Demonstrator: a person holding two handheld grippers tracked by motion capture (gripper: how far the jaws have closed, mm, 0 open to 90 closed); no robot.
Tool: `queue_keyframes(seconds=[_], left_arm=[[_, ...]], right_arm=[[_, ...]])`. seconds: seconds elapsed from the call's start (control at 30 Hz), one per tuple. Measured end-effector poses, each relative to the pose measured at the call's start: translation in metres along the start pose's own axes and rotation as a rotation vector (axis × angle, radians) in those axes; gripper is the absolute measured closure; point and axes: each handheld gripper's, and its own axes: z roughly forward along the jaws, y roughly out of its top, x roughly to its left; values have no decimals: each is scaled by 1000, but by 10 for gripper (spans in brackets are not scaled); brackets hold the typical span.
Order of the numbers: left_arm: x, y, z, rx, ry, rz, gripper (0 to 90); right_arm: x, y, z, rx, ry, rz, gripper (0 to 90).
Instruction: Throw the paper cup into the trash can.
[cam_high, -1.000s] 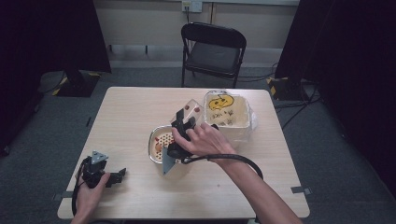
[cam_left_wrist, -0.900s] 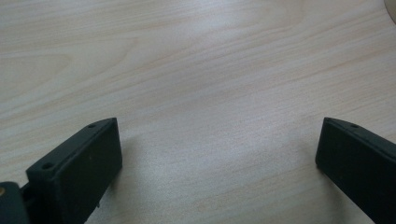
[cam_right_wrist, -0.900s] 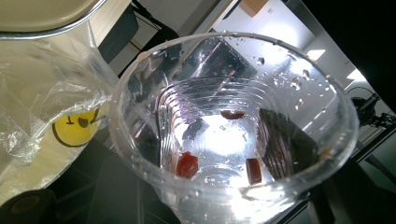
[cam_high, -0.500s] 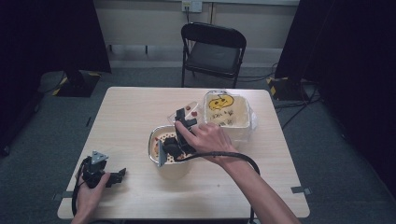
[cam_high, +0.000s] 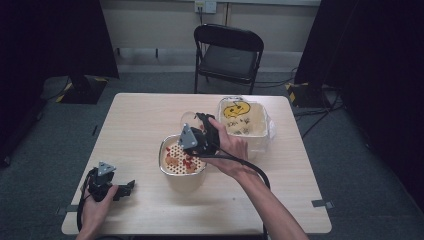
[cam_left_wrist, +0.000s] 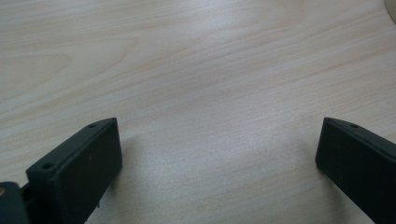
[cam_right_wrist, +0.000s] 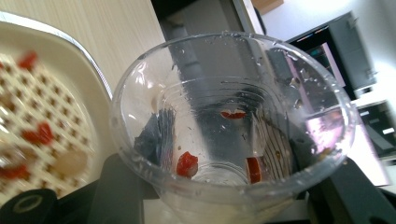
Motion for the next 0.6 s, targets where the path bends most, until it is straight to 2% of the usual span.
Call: queue_keyframes(seconds=[0.07, 0.2, 0.27, 0.37, 0.43, 0.6], left_arm=[[0, 0, 0, 0, 0, -1, 0], [0, 0, 0, 0, 0, 0, 0], [0, 0, 0, 0, 0, 0, 0], [0, 0, 0, 0, 0, 0, 0], [0, 0, 0, 0, 0, 0, 0], [0, 0, 0, 0, 0, 0, 0]], right_arm=[[-3, -4, 0, -39, 3, 85, 478], [-8, -13, -2, -113, 28, 303, 476], [-10, -16, -2, -145, 51, 383, 477], [-16, -21, 0, -195, 110, 512, 476], [-19, -22, 1, -229, 172, 584, 475], [-23, -26, 5, -289, 251, 704, 476]])
